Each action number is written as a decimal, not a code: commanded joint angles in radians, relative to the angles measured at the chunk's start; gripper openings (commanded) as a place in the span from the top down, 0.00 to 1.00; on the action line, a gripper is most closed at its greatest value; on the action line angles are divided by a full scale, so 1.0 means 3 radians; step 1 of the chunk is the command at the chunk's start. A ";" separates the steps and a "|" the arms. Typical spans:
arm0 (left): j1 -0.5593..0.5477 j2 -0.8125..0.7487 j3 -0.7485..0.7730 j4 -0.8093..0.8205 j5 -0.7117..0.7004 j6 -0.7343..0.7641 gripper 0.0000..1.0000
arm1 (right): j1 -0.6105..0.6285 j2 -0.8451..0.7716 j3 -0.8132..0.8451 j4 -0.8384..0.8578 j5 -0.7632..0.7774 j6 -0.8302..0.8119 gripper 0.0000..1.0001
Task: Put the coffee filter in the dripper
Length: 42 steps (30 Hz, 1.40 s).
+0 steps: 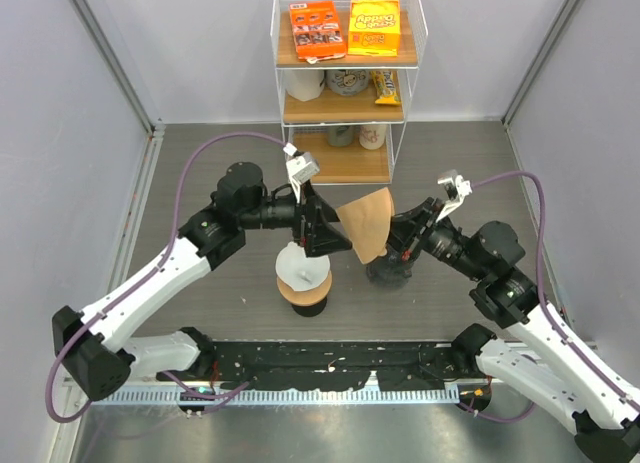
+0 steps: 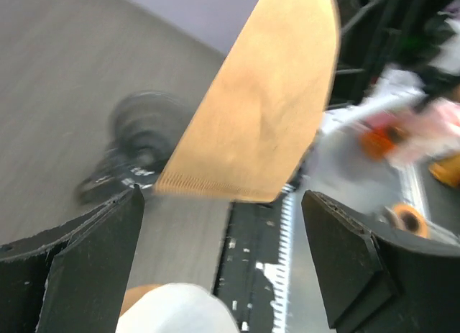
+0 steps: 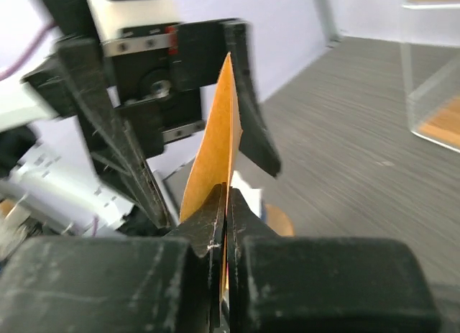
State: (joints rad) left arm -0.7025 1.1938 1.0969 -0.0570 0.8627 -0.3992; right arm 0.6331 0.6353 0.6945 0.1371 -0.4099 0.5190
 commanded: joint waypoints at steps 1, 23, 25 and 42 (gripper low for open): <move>-0.0189 -0.0267 0.0234 -0.0791 -0.2028 0.0343 0.00 | 0.0007 0.0091 0.0430 -0.1220 0.1337 0.0069 0.95; -0.1156 0.0520 0.0756 -0.0536 -0.3075 0.0211 0.00 | 0.0058 0.0858 0.1177 -0.2278 0.2185 0.0781 0.95; -0.1166 0.0566 0.0792 -0.0551 -0.3157 0.0135 0.00 | 0.0058 0.0884 0.1177 -0.2247 0.2083 0.0781 0.95; -0.1325 0.0771 0.0828 -0.0536 -0.3668 0.0165 0.00 | 0.0083 0.0899 0.1131 -0.2150 0.1934 0.0873 0.95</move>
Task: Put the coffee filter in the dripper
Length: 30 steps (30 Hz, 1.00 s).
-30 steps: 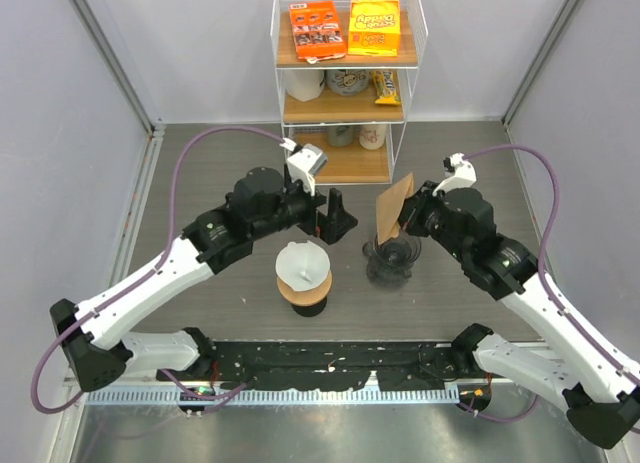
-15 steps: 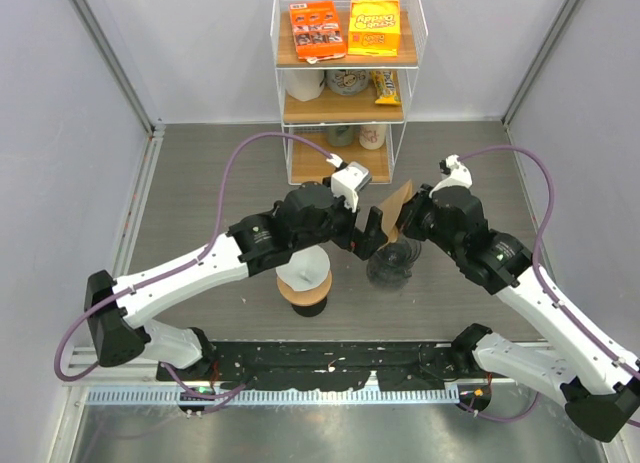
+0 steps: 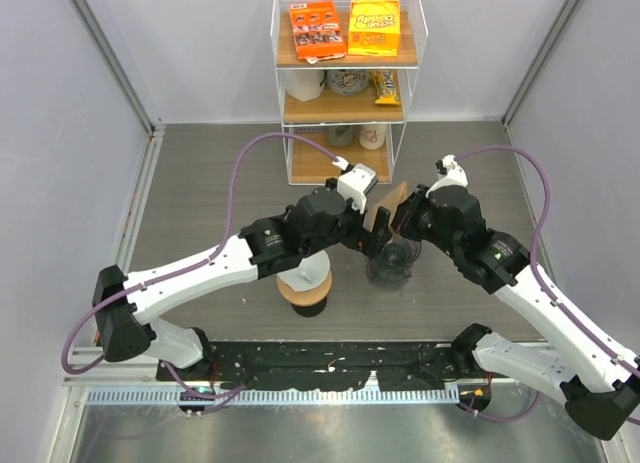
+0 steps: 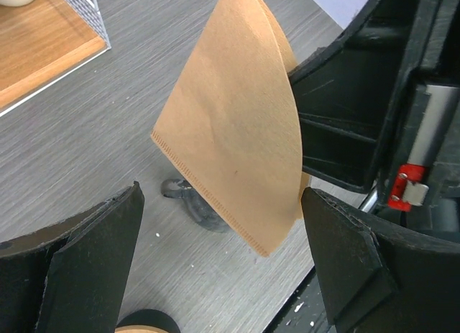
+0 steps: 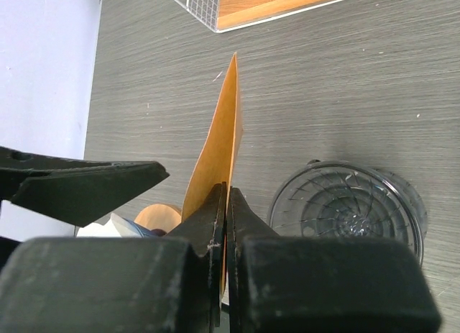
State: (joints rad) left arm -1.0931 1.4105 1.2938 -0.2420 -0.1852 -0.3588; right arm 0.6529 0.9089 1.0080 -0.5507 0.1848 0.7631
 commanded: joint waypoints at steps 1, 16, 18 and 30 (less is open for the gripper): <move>-0.0022 0.0059 0.0187 0.0060 -0.0216 0.0030 0.00 | 0.0017 -0.0018 0.0086 0.0148 -0.0069 0.0049 0.95; -0.0022 0.0028 0.0325 -0.0267 -0.0727 0.0010 0.00 | 0.0022 0.0028 0.0025 0.0209 -0.0187 -0.0365 0.95; -0.0022 0.0059 0.0381 -0.0364 -0.0855 0.0010 0.00 | 0.0027 0.0003 -0.0001 0.0291 -0.0207 -0.0442 0.95; -0.0017 0.0289 0.0734 -0.0620 -0.0814 0.0005 0.18 | 0.0165 0.0028 -0.0021 0.0414 -0.0192 -0.0913 0.95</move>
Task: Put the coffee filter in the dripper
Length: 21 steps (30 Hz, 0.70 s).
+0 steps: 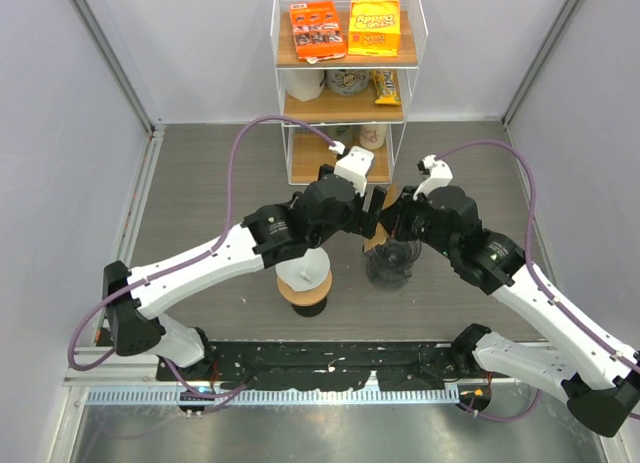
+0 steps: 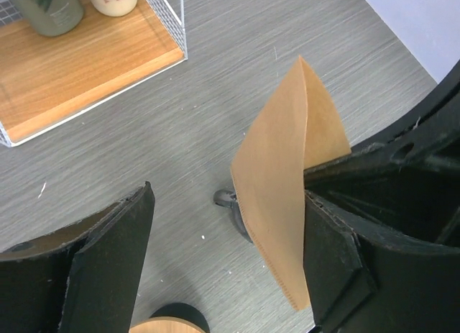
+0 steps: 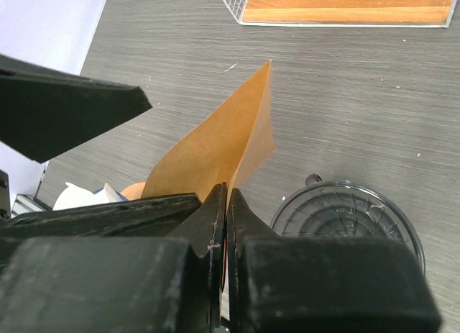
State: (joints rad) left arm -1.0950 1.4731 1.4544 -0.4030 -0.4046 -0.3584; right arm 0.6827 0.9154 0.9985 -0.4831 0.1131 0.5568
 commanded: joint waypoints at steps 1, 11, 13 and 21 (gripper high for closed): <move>-0.0006 0.0111 0.0229 -0.0103 -0.0083 0.0008 0.20 | 0.0087 -0.0004 0.0000 0.0204 0.0073 -0.0245 0.95; -0.0011 0.0208 0.0311 -0.0293 -0.0359 -0.0033 0.39 | 0.0123 -0.0055 -0.0010 0.0225 0.0206 -0.0286 0.95; -0.0011 0.0208 0.0306 -0.0267 -0.0339 -0.0043 0.44 | 0.0123 -0.0040 -0.0010 0.0230 0.0140 -0.0291 0.95; -0.0011 0.0218 0.0321 -0.0236 -0.0318 -0.0073 0.76 | 0.0128 0.0007 -0.0005 0.0159 0.0303 -0.0225 0.95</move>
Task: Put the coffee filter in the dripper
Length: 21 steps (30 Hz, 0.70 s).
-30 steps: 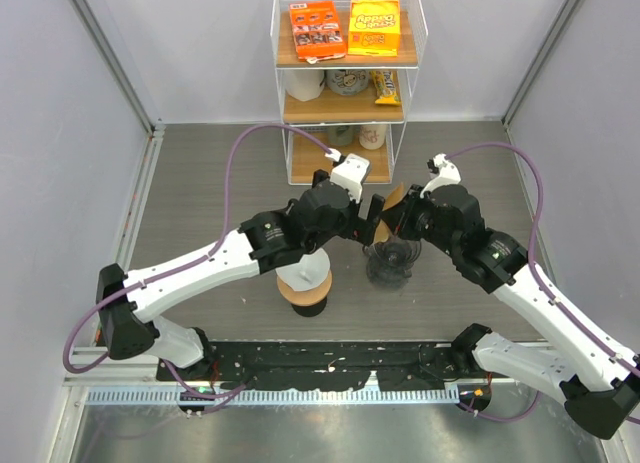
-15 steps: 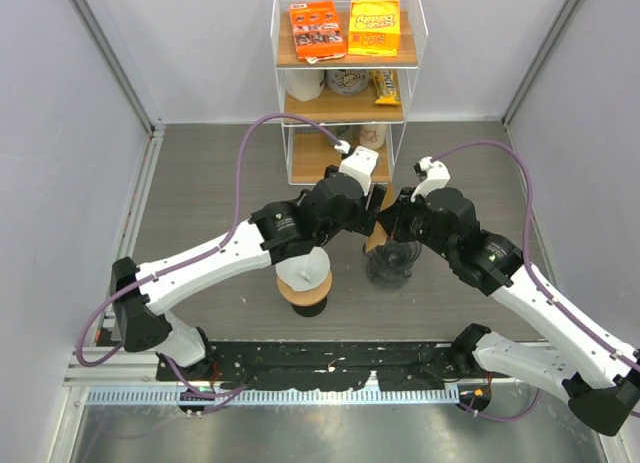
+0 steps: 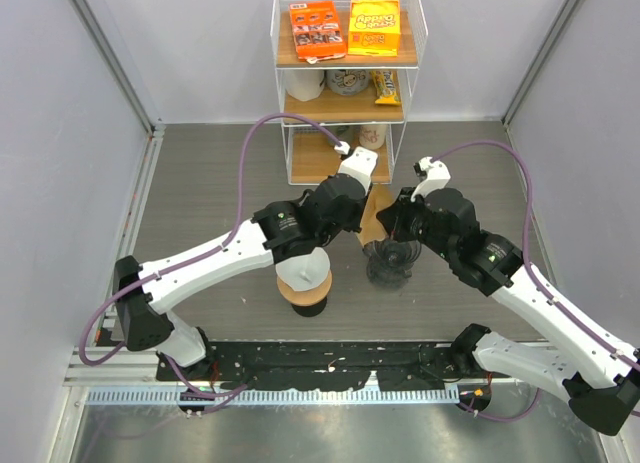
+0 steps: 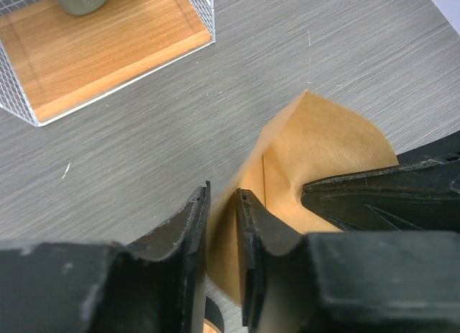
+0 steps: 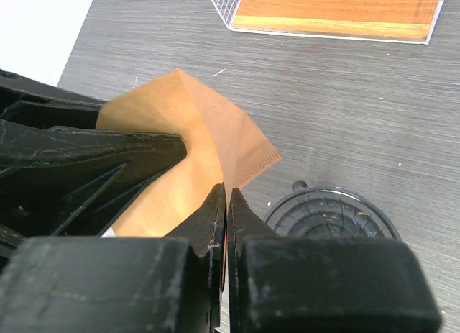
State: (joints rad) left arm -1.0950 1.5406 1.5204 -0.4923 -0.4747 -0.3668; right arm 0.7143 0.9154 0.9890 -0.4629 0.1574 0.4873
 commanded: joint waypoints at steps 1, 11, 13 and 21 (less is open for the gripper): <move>-0.0006 -0.0002 0.0102 0.0046 -0.0125 -0.0061 0.79 | 0.0017 0.0017 0.0042 0.0076 0.0196 0.0022 0.95; -0.0006 0.0075 0.0148 -0.0077 -0.0621 -0.0061 0.90 | 0.0022 0.0185 0.0231 -0.0456 0.0503 0.0150 0.95; -0.0006 0.0085 0.0153 -0.0113 -0.0662 -0.0051 0.90 | 0.0017 0.0211 0.0293 -0.0568 0.0513 0.0150 0.95; -0.0006 0.0055 0.0163 -0.0133 -0.0290 0.0051 0.81 | 0.0012 0.0170 0.0344 -0.0702 0.0575 0.0145 0.95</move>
State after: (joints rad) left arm -1.1011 1.5757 1.5246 -0.5289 -0.5953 -0.3794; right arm 0.7181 0.9844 1.0546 -0.6361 0.2871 0.5251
